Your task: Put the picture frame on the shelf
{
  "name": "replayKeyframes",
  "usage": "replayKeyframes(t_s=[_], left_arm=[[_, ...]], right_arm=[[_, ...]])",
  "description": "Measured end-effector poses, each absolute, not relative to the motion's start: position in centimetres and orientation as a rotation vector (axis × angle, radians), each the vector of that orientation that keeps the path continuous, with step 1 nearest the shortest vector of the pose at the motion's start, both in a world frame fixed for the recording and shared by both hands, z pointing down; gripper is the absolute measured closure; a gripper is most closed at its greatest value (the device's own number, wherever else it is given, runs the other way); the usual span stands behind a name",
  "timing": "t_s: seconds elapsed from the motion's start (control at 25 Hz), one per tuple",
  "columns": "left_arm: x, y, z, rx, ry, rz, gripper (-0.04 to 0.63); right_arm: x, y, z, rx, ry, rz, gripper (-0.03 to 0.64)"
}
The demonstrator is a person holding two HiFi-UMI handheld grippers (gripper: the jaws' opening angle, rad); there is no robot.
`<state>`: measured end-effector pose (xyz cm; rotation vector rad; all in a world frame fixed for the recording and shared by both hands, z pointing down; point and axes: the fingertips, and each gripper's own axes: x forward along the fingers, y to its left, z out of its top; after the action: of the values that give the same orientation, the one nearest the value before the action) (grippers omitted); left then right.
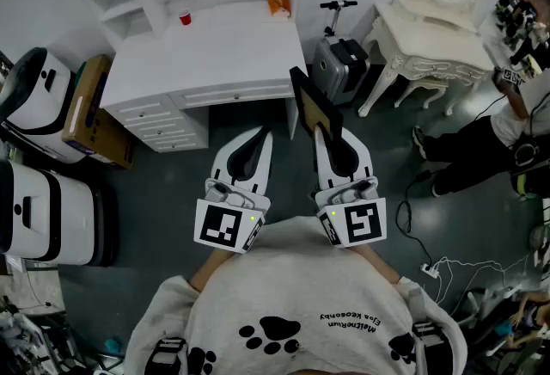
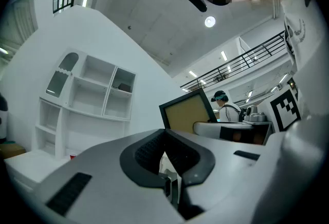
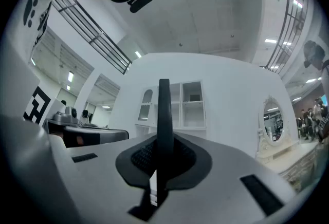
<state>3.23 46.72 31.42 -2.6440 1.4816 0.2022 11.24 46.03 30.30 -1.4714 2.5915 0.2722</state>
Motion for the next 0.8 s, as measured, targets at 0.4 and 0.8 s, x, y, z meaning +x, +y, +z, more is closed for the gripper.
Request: replayKeyframes(t_s=[0.4,0.8], left_arm=[[6.0,46.5,31.7,-2.627,1.483,0.206,0.577],[7.4,45.2,31.9,-2.574,1.545,0.194,0.576]], right_arm=[[13.8,45.8,30.6,-1.433,2.589,0.272,0.574],[16.1,43.9,30.9,-1.364,2.595,0.223,0.574]])
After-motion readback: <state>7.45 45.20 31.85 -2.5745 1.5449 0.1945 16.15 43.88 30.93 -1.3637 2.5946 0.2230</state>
